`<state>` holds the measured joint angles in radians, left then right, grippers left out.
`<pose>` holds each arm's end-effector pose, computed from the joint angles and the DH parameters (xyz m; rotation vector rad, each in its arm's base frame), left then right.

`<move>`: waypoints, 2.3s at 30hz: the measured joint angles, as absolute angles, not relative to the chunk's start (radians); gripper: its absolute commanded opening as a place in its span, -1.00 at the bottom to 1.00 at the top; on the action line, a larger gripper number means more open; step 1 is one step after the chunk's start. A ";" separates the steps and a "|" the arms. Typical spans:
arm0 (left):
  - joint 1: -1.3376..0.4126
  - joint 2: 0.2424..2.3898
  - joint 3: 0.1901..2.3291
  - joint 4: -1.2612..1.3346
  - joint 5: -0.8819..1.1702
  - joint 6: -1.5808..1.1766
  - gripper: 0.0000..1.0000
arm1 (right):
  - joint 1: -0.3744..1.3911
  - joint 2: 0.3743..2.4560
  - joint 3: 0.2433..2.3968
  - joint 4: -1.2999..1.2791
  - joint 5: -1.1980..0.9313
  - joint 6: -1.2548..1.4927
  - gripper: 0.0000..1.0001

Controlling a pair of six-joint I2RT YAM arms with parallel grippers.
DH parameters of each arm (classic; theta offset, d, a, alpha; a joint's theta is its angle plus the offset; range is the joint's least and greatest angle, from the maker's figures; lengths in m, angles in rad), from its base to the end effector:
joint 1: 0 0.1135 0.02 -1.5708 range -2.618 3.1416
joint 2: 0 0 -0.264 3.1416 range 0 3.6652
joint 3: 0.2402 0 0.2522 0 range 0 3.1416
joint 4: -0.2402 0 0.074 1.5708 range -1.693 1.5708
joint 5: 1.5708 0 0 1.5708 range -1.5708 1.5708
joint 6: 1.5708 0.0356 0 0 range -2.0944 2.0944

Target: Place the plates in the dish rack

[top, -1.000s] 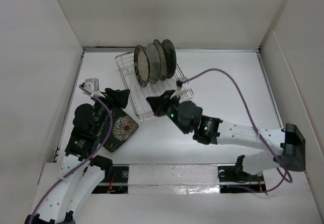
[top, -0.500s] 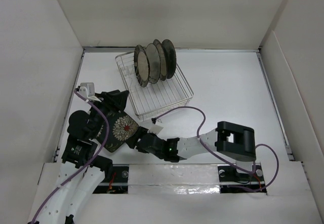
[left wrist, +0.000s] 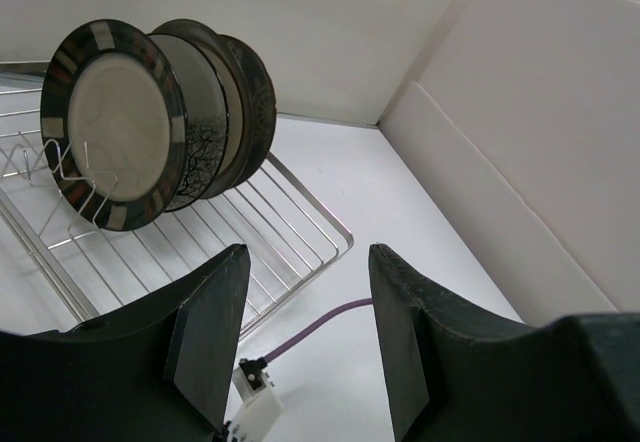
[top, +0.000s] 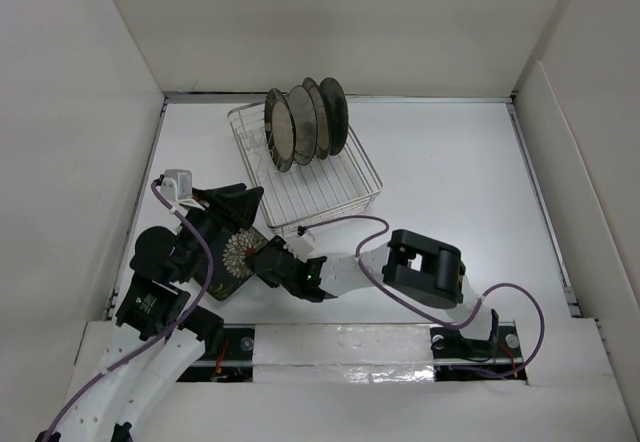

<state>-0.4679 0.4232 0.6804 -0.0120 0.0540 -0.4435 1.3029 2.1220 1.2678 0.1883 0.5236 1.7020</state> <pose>0.0948 -0.0501 0.3688 0.0641 1.3694 -0.8056 0.1354 0.4262 0.1283 0.7664 2.2444 1.0975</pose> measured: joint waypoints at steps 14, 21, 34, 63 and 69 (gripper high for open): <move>-0.509 0.393 0.704 -0.027 0.018 -0.429 -0.05 | 1.347 2.136 1.277 0.133 0.611 1.796 -1.00; -0.509 0.393 0.730 -0.035 0.010 -0.427 -0.05 | 1.480 1.993 1.307 -0.168 0.845 1.612 -1.00; -0.509 0.375 0.801 -0.076 -0.102 -0.424 -0.04 | 1.494 1.846 1.375 -0.028 1.044 0.643 -1.00; -0.509 0.239 0.717 0.021 -0.178 -0.445 -0.04 | 1.085 2.120 1.864 0.638 1.142 -0.230 -1.00; -0.526 0.183 0.714 0.027 -0.207 -0.430 -0.05 | 1.060 2.249 1.999 0.645 1.154 -0.274 -1.00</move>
<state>-0.5259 0.1829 0.7136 0.0265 -0.2070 -0.4305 1.0595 2.2494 1.9991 0.6445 1.1542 -0.2741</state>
